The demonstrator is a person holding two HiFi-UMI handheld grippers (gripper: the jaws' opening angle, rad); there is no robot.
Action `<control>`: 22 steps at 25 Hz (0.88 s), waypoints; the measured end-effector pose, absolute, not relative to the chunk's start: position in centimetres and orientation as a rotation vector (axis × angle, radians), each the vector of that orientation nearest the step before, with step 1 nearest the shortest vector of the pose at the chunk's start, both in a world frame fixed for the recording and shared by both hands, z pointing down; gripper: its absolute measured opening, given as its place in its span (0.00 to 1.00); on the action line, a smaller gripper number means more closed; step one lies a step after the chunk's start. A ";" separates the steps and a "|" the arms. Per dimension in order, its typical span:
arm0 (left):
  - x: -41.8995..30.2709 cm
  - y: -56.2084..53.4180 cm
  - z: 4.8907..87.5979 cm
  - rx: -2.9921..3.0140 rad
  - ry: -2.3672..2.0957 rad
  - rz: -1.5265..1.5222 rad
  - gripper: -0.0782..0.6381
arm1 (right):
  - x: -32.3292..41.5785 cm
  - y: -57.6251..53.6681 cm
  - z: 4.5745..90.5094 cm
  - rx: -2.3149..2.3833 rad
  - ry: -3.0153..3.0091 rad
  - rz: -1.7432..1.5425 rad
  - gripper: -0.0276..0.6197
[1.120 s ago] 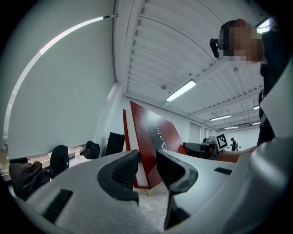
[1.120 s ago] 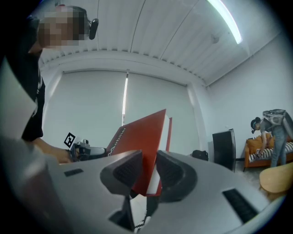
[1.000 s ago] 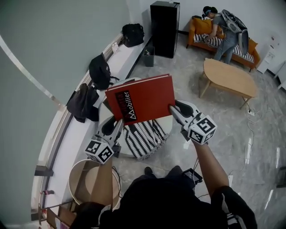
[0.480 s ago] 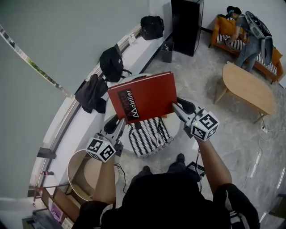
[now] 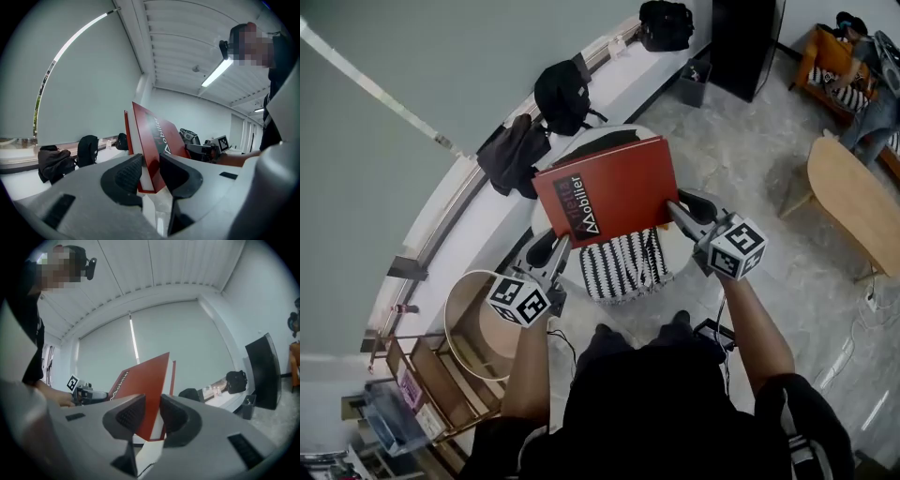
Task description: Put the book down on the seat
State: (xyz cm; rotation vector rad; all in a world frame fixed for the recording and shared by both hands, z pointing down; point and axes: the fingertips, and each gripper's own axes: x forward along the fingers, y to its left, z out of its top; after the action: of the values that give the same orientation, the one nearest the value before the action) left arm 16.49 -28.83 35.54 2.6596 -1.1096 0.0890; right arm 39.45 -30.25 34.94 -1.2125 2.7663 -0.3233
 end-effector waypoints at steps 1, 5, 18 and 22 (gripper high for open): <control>16.3 -28.7 36.3 2.645 -1.130 0.103 0.29 | 39.2 -30.5 35.9 -1.182 2.776 -0.342 0.21; 16.0 -29.8 39.3 2.581 -1.182 0.128 0.29 | 38.7 -32.7 39.6 -1.108 2.801 -0.427 0.21; 10.5 -35.2 54.1 2.388 -1.093 0.179 0.29 | 33.2 -38.0 53.4 -1.165 2.889 -0.698 0.21; 9.8 -36.5 59.2 2.364 -1.024 0.223 0.29 | 32.4 -38.8 58.7 -1.220 2.872 -0.809 0.21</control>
State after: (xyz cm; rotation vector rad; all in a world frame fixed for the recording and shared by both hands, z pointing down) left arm 9.80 -36.47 59.23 2.3636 -1.0237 0.2233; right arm 32.42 -38.79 58.68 -1.2196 2.8718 -0.8086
